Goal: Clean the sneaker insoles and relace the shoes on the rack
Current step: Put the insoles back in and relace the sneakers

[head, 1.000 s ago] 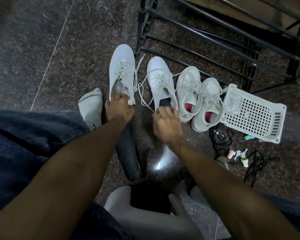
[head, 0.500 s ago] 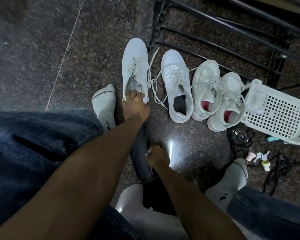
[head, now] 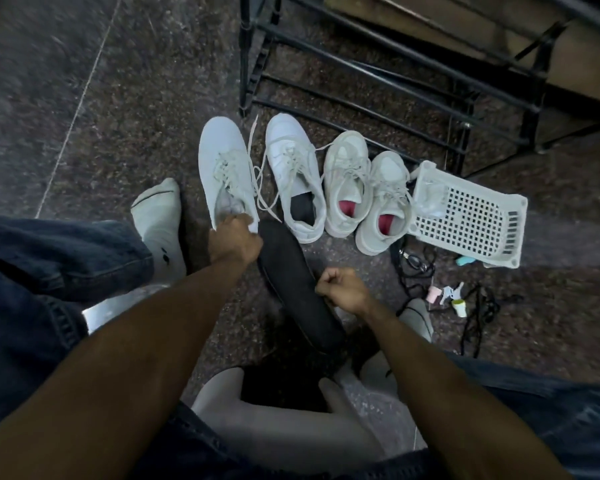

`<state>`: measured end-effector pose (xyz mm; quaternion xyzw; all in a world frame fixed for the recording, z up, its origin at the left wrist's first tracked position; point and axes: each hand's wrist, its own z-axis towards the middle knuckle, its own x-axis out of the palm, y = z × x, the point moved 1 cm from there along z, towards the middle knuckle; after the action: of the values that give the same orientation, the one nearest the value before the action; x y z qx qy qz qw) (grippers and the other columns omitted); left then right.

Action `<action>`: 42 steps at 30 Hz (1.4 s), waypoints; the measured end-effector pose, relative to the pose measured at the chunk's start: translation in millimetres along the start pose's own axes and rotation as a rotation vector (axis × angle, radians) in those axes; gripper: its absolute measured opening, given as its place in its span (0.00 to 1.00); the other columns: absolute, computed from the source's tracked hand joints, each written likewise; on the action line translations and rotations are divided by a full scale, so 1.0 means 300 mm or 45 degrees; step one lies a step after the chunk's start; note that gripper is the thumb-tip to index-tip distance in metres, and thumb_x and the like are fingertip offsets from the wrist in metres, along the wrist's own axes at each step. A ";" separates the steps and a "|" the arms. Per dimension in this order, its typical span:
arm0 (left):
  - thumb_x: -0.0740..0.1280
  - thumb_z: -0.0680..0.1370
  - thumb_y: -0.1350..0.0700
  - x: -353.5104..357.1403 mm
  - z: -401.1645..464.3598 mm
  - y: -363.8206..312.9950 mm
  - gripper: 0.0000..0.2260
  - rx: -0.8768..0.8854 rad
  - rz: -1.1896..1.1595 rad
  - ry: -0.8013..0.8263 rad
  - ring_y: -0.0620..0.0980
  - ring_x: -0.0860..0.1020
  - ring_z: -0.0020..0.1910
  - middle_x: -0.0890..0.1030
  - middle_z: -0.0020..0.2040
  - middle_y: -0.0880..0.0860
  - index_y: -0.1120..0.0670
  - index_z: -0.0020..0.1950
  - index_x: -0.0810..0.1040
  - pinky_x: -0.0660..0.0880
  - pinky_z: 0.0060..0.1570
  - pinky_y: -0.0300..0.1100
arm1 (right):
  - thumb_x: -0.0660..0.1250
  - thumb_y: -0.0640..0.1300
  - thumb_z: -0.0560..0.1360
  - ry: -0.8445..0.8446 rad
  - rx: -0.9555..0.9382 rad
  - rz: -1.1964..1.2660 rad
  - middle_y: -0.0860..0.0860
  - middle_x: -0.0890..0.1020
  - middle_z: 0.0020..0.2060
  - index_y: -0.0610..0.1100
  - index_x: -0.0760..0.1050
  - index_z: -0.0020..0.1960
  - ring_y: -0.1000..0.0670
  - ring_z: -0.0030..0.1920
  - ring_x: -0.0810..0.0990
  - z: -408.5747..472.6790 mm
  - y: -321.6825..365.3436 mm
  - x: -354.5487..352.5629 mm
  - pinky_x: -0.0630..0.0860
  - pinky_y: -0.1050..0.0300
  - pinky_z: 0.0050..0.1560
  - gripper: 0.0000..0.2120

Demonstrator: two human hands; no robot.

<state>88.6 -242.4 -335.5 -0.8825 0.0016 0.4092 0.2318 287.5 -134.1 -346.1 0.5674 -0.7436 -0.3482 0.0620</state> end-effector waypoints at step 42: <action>0.67 0.76 0.64 0.059 -0.221 -0.058 0.11 -0.264 -1.074 0.457 0.51 0.82 0.30 0.82 0.39 0.58 0.61 0.58 0.73 0.80 0.34 0.41 | 0.73 0.55 0.67 -0.368 -0.088 -0.860 0.46 0.68 0.67 0.47 0.54 0.70 0.38 0.60 0.75 -0.180 0.170 0.100 0.73 0.45 0.54 0.40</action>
<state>151.6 -250.8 -304.2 -0.8814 -0.3581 0.1184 0.2845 262.5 -179.2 -284.6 0.7234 -0.5032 -0.4504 -0.1432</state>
